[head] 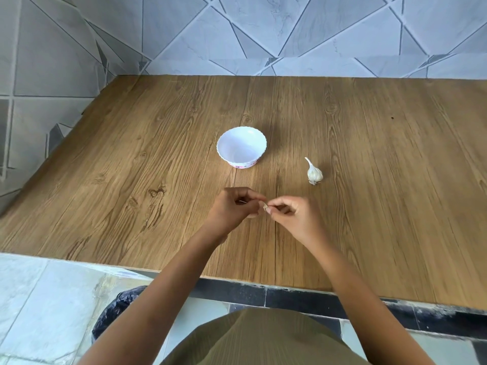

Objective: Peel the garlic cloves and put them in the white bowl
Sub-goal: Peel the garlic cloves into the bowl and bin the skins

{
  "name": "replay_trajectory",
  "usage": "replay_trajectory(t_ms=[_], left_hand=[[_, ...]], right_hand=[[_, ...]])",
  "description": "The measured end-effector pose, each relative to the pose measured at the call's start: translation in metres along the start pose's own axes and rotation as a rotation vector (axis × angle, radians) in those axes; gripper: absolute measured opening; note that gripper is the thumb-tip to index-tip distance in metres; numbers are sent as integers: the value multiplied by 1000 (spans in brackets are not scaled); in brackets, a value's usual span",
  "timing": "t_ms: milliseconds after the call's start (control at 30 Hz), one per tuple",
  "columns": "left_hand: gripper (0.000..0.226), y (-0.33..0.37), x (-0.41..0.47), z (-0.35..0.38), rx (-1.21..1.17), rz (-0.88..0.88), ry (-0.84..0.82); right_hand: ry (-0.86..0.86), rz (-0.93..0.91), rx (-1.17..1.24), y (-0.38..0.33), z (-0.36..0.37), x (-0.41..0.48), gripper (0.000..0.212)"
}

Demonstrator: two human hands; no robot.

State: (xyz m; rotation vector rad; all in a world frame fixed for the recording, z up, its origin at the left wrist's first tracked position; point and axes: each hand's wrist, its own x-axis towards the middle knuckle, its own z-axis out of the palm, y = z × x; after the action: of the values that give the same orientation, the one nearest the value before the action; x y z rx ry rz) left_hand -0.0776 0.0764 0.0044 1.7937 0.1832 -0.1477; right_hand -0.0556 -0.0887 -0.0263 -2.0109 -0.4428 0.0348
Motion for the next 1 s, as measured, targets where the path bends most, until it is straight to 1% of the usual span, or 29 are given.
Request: replay_trajectory(t_ms=[167, 300, 433, 567, 733, 1000], left_hand=[[8, 1, 2, 2, -78, -28, -9], [7, 1, 2, 2, -54, -40, 11], [5, 0, 0, 4, -79, -78, 17], [3, -1, -3, 8, -118, -108, 57], [3, -2, -5, 9, -88, -107, 56], [2, -1, -10, 10, -166, -164, 49]], right_hand=[[-15, -58, -44, 0, 2, -1, 9], [-84, -1, 20, 0, 0, 0, 8], [-97, 29, 73, -1, -1, 0, 9], [-116, 57, 97, -2, -1, -2, 9], [-107, 45, 23, -4, 0, -4, 6], [-73, 19, 14, -5, 0, -6, 7]])
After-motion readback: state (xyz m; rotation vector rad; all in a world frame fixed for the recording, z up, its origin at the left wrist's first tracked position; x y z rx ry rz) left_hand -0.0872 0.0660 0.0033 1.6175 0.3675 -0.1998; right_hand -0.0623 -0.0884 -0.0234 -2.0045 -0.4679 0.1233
